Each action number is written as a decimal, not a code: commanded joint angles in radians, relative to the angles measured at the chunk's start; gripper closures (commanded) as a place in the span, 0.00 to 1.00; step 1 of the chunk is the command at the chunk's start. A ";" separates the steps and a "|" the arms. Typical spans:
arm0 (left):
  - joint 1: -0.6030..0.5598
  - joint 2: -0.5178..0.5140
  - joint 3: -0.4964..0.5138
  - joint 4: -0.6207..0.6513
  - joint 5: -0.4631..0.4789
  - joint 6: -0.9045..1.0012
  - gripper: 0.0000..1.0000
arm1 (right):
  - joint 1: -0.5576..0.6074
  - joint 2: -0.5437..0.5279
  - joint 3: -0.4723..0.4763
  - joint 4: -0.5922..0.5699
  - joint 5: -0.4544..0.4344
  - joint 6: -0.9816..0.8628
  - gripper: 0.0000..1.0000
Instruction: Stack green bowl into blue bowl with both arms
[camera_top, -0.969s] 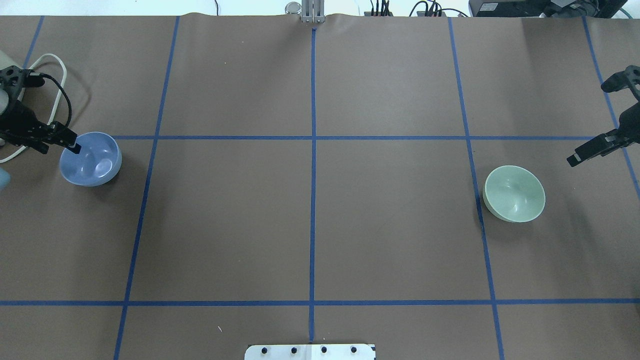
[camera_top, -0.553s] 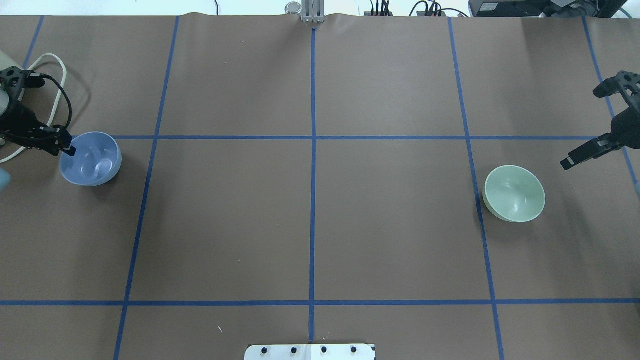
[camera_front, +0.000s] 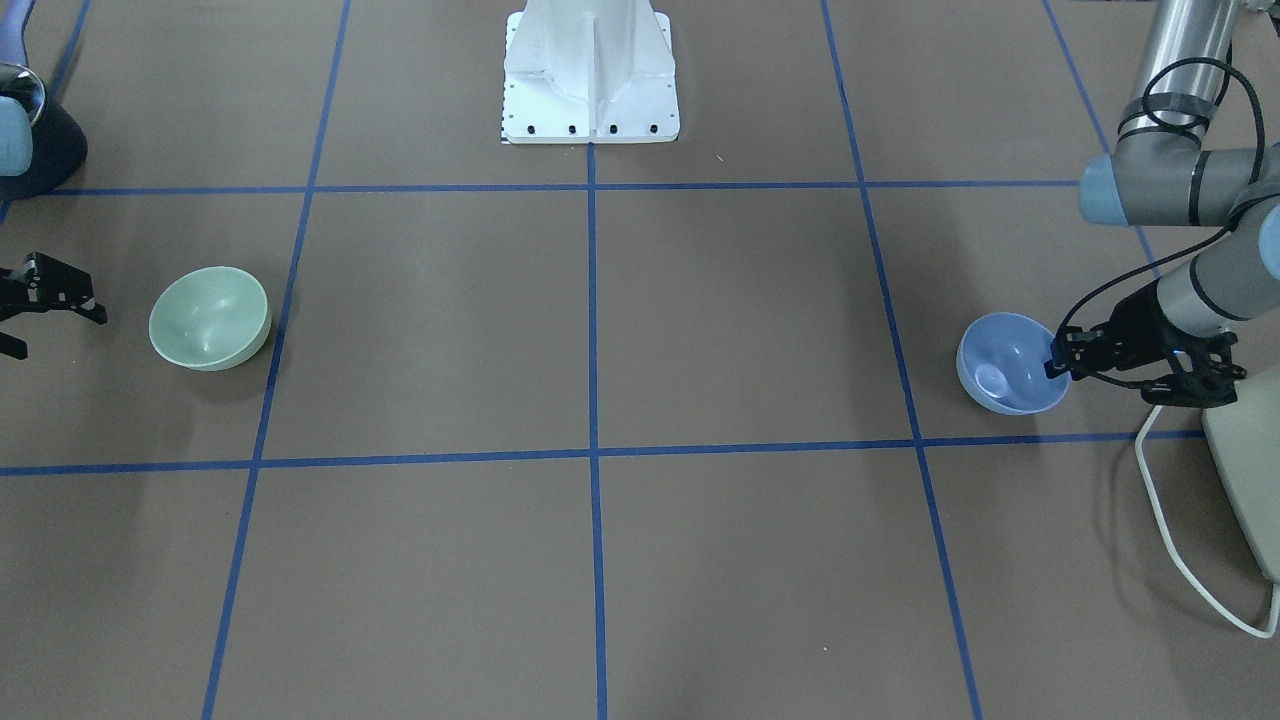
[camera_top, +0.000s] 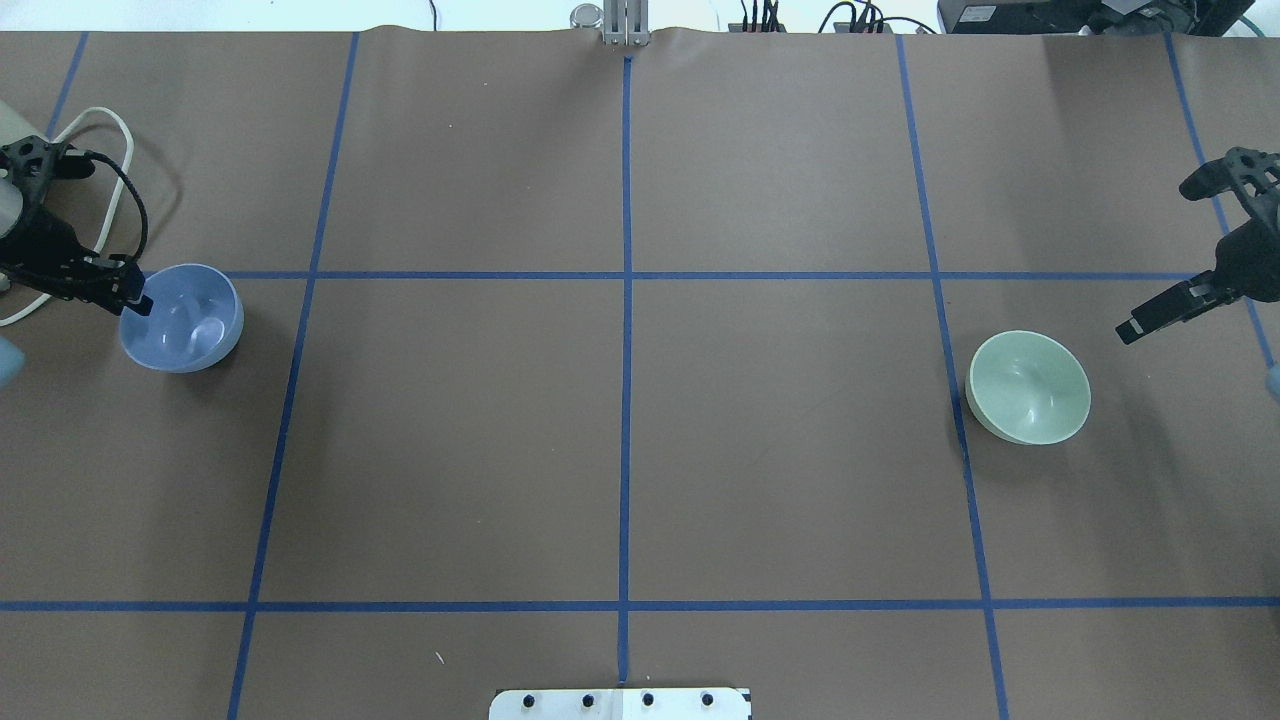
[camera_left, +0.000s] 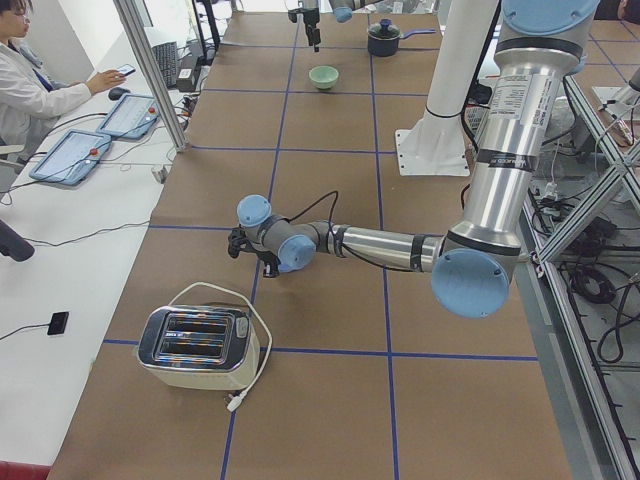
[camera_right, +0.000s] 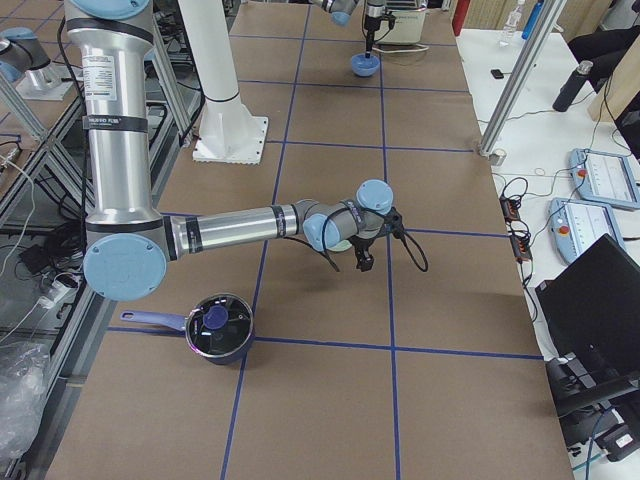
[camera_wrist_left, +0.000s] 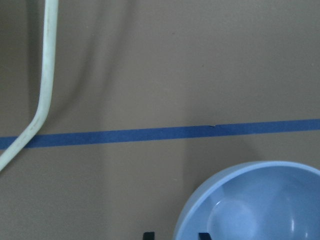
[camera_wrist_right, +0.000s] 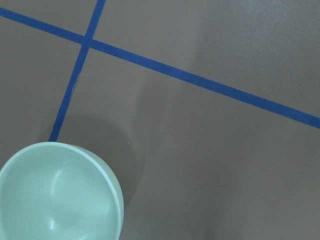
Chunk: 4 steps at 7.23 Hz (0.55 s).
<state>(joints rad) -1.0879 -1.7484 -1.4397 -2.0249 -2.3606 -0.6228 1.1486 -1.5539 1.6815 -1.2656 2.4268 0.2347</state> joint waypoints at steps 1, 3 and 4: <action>0.017 0.001 0.001 0.000 0.001 0.000 0.60 | -0.003 0.002 0.000 0.000 -0.002 0.000 0.01; 0.023 0.003 0.001 0.000 0.001 -0.002 0.89 | -0.013 0.002 0.000 0.002 -0.020 -0.001 0.01; 0.023 0.003 0.002 0.000 0.001 -0.002 0.99 | -0.019 0.002 0.000 0.003 -0.020 0.000 0.01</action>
<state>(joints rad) -1.0663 -1.7460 -1.4385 -2.0250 -2.3595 -0.6238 1.1361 -1.5525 1.6813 -1.2639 2.4100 0.2340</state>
